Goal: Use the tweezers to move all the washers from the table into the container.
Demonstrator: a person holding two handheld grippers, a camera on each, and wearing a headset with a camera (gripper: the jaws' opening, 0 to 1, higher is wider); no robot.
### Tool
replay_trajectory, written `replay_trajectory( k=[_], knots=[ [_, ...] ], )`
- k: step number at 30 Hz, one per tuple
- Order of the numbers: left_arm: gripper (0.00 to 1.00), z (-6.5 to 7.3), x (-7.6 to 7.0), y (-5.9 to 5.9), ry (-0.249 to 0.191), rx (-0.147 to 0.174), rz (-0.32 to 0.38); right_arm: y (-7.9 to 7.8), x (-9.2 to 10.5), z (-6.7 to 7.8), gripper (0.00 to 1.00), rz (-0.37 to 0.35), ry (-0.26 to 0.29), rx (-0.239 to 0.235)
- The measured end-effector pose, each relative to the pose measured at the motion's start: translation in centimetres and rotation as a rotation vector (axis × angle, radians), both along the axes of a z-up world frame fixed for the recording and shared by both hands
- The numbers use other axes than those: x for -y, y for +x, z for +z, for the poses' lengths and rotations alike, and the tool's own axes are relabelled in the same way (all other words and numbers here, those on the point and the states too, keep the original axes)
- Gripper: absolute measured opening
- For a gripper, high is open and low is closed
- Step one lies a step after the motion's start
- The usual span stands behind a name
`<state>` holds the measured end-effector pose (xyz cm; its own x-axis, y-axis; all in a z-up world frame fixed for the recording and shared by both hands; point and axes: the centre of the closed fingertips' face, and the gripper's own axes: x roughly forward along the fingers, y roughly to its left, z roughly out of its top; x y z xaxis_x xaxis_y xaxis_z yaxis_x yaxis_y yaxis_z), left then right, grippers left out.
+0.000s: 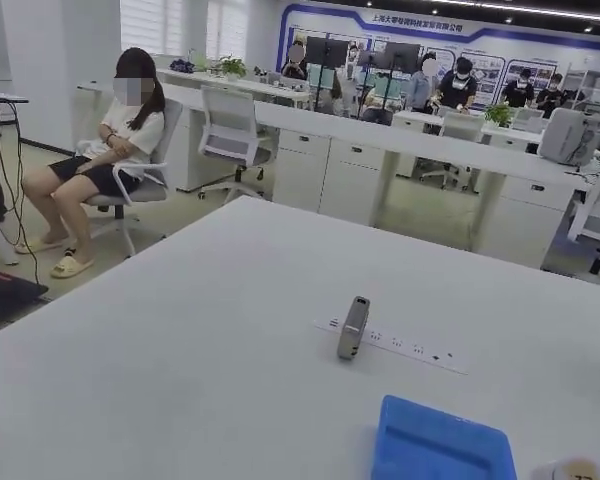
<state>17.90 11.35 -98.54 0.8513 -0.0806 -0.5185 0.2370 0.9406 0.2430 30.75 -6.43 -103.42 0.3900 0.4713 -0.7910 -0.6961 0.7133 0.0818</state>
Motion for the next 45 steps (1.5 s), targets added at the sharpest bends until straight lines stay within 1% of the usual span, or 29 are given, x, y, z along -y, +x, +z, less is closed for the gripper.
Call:
replay_trajectory(
  k=[1,4,7,9,12,15,21,25,28,30,33,35,36,39,40,45],
  knots=[
    [0.85,0.0,0.0,0.0,0.0,0.0,0.0,0.0,0.0,0.0,0.02,-0.011,0.012,-0.004],
    [0.85,0.1,0.0,0.0,0.0,0.003,-0.001,0.1,0.1,-0.2,0.02,-0.021,0.015,-0.011],
    [0.85,0.1,0.0,0.0,-0.001,0.005,0.0,0.0,0.1,-0.5,0.02,-0.013,0.011,0.012],
    [0.85,0.1,0.0,0.0,-0.002,0.006,0.002,0.1,0.1,-0.6,0.02,-0.015,0.02,0.025],
    [0.85,0.2,0.0,0.0,-0.002,0.008,0.002,0.6,0.0,-0.6,0.02,-0.035,0.049,0.035],
    [0.85,0.1,0.0,0.0,0.0,0.006,0.0,0.7,-0.1,-0.6,0.02,-0.049,0.068,0.031],
    [0.85,0.0,-0.1,0.0,0.001,0.003,0.004,0.8,-0.2,-0.9,0.02,-0.054,0.079,0.06],
    [0.85,-0.1,-0.1,0.0,0.005,-0.001,0.002,0.7,0.1,-1.3,0.02,-0.075,0.083,0.066],
    [0.85,-0.1,-0.1,0.0,0.006,-0.005,0.001,0.8,0.3,-1.2,0.02,-0.093,0.101,0.067],
    [0.85,-0.2,0.0,0.0,0.008,-0.008,-0.001,0.8,0.3,-1.2,0.02,-0.086,0.096,0.075],
    [0.85,-0.2,0.0,0.0,0.01,-0.01,-0.006,0.9,0.1,-1.2,0.02,-0.086,0.093,0.071],
    [0.85,-0.2,0.0,0.0,0.009,-0.011,-0.005,0.9,0.0,-1.2,0.02,-0.07,0.076,0.075],
    [0.85,-0.2,0.0,0.0,0.008,-0.012,-0.004,0.8,-0.1,-1.2,0.02,-0.068,0.073,0.07],
    [0.85,-0.2,0.0,0.0,0.007,-0.012,-0.005,0.8,-0.1,-1.3,0.02,-0.043,0.042,0.058],
    [0.85,-0.2,0.0,0.0,0.007,-0.012,-0.007,0.8,-0.1,-1.2,0.02,-0.042,0.042,0.056],
    [0.85,-0.2,0.1,0.0,0.008,-0.008,-0.009,0.6,0.0,-0.3,0.02,-0.034,0.044,0.065]
  ],
)
